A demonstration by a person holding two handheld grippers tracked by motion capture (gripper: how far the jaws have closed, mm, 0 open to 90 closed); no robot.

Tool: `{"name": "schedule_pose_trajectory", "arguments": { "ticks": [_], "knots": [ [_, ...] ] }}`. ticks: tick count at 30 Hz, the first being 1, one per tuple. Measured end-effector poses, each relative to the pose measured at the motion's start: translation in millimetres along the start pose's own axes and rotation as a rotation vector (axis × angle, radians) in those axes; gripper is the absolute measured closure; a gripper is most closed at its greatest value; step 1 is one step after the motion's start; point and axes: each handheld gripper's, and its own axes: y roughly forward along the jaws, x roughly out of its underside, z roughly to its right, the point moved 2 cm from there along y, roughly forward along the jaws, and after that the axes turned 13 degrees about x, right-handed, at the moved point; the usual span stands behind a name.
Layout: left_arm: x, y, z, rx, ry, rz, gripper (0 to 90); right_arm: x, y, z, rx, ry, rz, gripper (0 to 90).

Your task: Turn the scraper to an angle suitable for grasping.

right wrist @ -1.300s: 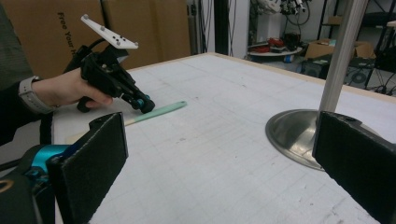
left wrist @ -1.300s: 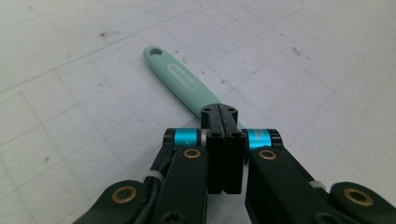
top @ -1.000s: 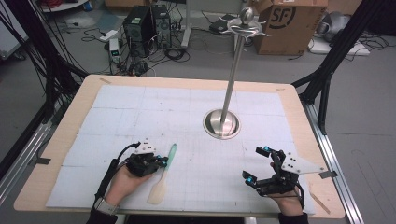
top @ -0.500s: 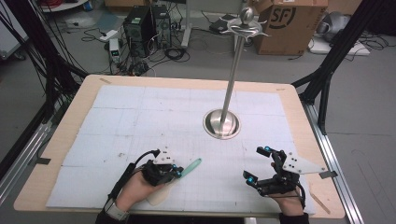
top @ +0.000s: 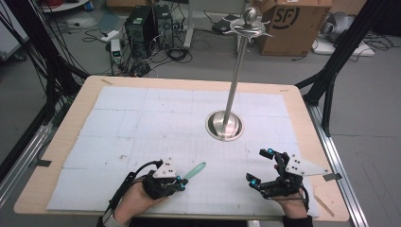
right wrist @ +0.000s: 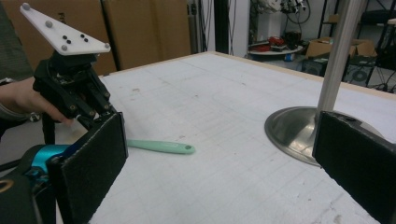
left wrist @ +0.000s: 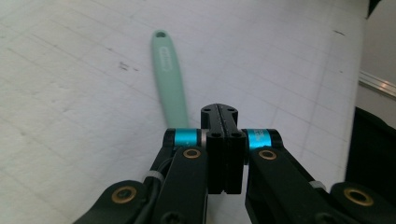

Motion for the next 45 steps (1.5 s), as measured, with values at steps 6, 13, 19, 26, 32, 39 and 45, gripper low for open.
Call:
{"name": "schedule_pose_trajectory", "arguments": {
  "ticks": [6, 13, 19, 26, 32, 39, 45],
  "knots": [
    [7.7, 4.5, 7.5, -0.004, -0.002, -0.076, 90.0, -0.9, 0.6, 0.5, -0.004, 0.001, 0.003, 2.4],
    [12.7, -8.7, 7.5, -0.057, -0.080, -0.113, 90.0, 0.9, 4.9, -0.5, -0.014, 0.000, -0.010, 2.5],
    [15.6, -13.3, 3.6, -0.079, -0.061, -0.113, 90.0, 0.5, 4.4, -1.3, -0.013, 0.003, -0.010, 2.4],
    [23.3, -28.2, -16.5, -0.102, -0.082, -0.076, 90.0, 0.4, 3.7, -1.1, -0.013, -0.005, -0.006, 2.5],
    [32.2, -45.5, -34.4, -0.124, -0.105, -0.058, 90.0, 0.8, 3.4, -1.6, -0.013, -0.001, -0.011, 2.5],
    [21.3, -58.4, -47.7, -0.191, -0.144, 0.042, 90.0, 1.5, 4.9, -2.3, -0.013, -0.002, -0.018, 2.4],
    [7.0, -51.3, -69.2, -0.239, -0.176, 0.084, 90.0, -0.9, 2.8, -3.5, -0.010, -0.009, -0.010, 2.5]
  ]
}}
